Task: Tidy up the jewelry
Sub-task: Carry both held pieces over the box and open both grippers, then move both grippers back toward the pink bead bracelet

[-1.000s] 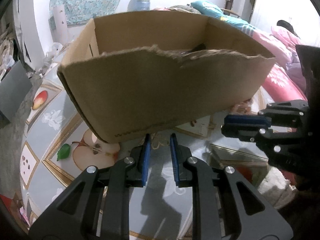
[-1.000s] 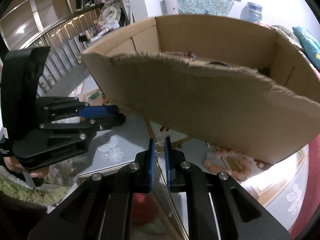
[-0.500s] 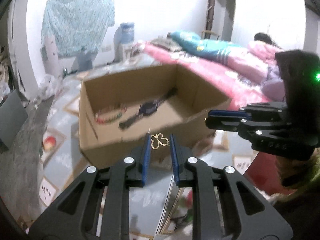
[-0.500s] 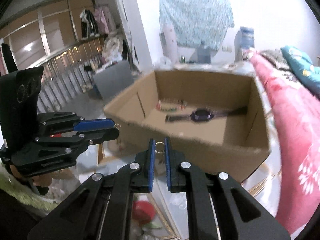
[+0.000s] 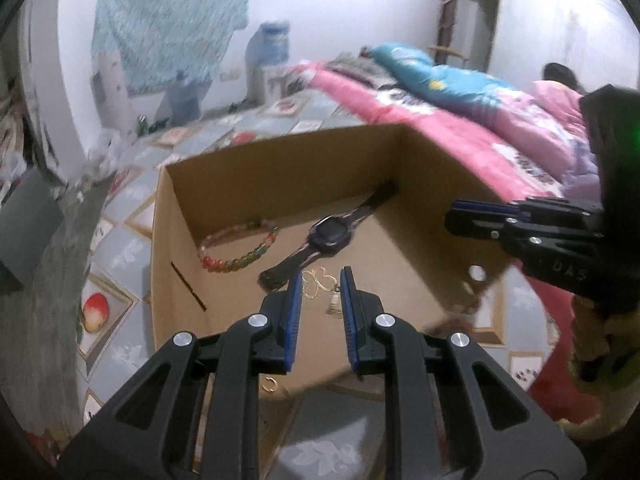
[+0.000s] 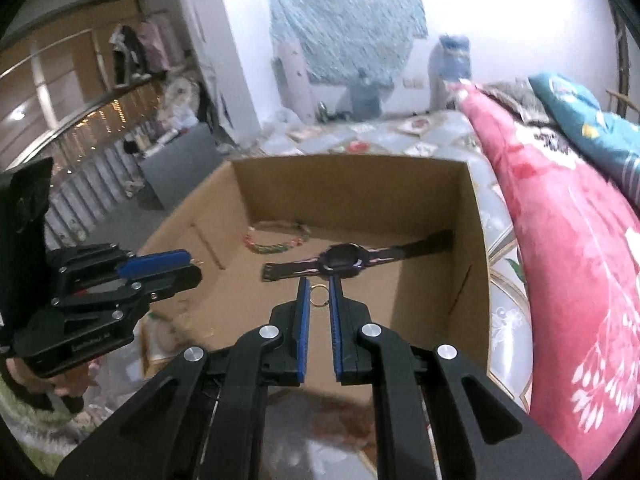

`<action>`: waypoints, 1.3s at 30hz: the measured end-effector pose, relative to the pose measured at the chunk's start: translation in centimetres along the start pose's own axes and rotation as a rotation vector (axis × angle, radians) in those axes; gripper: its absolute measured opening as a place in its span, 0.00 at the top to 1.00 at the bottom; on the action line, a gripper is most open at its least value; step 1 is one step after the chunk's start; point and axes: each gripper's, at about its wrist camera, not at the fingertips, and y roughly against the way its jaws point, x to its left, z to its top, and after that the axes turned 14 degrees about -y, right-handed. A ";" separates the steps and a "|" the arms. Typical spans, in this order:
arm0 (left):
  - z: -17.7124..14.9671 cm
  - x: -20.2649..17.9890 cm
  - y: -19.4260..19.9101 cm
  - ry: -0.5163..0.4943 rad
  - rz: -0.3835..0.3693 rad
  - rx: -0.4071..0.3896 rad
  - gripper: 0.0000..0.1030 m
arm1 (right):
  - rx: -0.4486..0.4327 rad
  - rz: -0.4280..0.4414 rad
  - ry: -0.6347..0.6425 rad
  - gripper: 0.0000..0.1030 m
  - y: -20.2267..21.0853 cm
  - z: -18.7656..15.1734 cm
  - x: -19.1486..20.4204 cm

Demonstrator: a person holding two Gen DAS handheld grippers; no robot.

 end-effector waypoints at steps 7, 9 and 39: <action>-0.1 1.4 -3.4 0.029 0.025 0.085 0.82 | 0.063 -0.050 -0.033 0.90 -3.4 0.7 -0.5; -0.1 1.6 -3.7 0.039 0.022 0.092 0.81 | 0.067 -0.053 -0.040 0.89 -3.6 0.6 -0.6; -4.1 -0.9 7.4 0.009 -0.007 -0.169 0.64 | -0.070 0.253 0.070 0.73 6.9 -4.6 -0.1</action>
